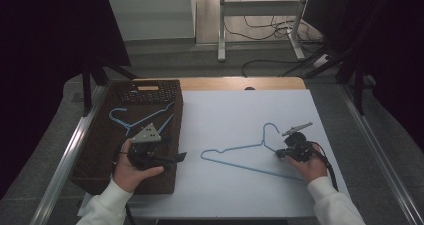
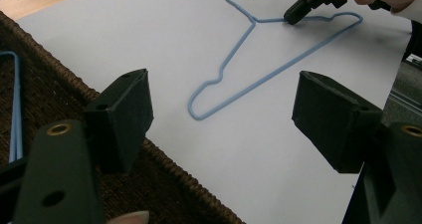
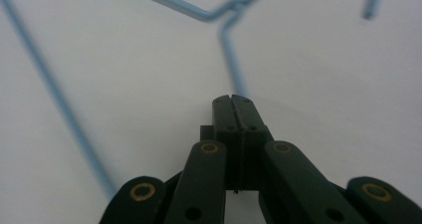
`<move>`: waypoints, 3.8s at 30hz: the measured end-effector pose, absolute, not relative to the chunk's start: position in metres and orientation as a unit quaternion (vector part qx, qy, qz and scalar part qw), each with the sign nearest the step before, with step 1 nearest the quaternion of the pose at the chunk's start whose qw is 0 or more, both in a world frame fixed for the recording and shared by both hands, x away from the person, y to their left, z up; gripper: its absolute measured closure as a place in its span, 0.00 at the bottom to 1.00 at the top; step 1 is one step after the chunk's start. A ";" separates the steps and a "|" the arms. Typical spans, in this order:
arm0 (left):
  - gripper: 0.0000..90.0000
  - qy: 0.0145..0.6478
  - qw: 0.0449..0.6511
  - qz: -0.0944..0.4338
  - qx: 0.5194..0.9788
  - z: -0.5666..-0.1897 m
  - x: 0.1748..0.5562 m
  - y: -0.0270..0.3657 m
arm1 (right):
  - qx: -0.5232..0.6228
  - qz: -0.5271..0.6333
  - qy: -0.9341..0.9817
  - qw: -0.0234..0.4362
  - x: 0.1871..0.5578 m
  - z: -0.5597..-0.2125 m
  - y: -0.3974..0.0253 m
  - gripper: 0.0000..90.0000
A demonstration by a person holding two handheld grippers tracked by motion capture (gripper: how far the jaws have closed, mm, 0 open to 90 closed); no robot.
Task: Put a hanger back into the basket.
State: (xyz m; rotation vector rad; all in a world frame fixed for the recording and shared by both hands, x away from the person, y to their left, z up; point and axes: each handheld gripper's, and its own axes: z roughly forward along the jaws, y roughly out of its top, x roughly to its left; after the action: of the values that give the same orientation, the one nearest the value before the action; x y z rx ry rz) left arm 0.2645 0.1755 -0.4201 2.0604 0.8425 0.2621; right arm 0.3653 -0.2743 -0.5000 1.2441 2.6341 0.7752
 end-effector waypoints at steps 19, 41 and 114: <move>0.26 0.338 0.438 0.105 0.827 -0.419 0.263 0.175 | 0.307 0.290 0.906 0.021 0.345 -0.503 -0.156 1.00; 0.26 0.341 0.436 0.104 0.827 -0.421 0.264 0.176 | 0.318 0.295 0.901 0.017 0.356 -0.515 -0.147 1.00; 0.26 0.312 0.425 0.093 0.845 -0.417 0.259 0.136 | 0.452 0.249 0.849 0.112 0.347 -0.498 -0.186 0.95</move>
State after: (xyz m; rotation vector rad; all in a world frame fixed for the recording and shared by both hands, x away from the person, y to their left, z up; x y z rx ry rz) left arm 0.2587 0.1364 -0.4169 2.1134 0.7791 0.2322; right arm 0.3473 -0.1855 -0.4978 1.3263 2.4939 0.7320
